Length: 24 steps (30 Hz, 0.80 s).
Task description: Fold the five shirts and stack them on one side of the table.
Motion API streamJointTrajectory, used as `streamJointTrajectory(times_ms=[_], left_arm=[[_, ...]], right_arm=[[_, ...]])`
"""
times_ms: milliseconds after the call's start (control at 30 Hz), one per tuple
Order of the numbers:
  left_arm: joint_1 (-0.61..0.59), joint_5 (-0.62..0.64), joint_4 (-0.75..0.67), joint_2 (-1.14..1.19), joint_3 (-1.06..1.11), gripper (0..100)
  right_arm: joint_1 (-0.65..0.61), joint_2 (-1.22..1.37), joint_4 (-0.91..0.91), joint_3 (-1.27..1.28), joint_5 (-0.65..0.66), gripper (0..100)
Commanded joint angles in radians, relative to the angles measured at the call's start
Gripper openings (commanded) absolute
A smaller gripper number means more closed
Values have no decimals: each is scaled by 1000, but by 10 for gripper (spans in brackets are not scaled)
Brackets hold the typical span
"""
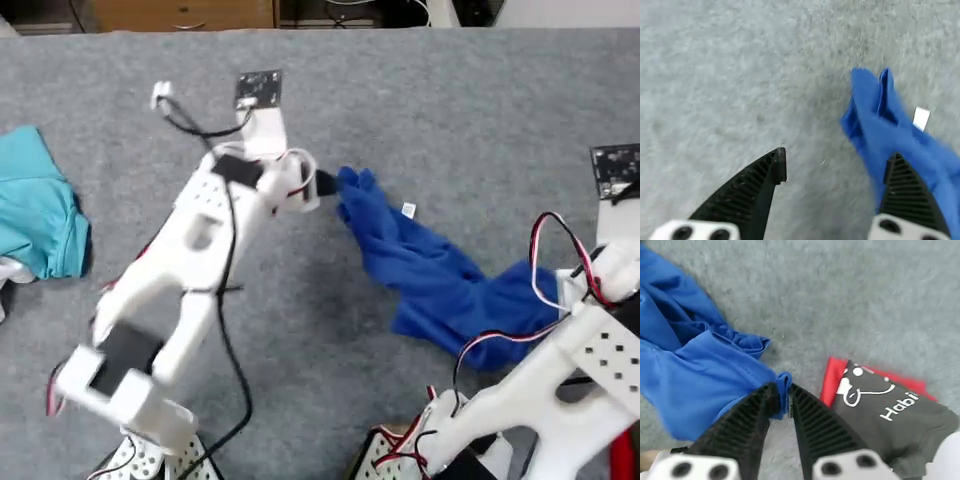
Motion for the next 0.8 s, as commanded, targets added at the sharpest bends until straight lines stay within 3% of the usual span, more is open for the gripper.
streamJointTrajectory(times_ms=[0, 433, 767], left_arm=[[32, 52, 66, 180, -334, 318], [74, 52, 413, 820, -1181, 313], [78, 52, 562, 1004, -1579, 100]], right_arm=[[15, -19, -28, 24, 3, 6], [19, -19, -48, 61, 3, 6], [18, -16, -48, 61, 3, 6]])
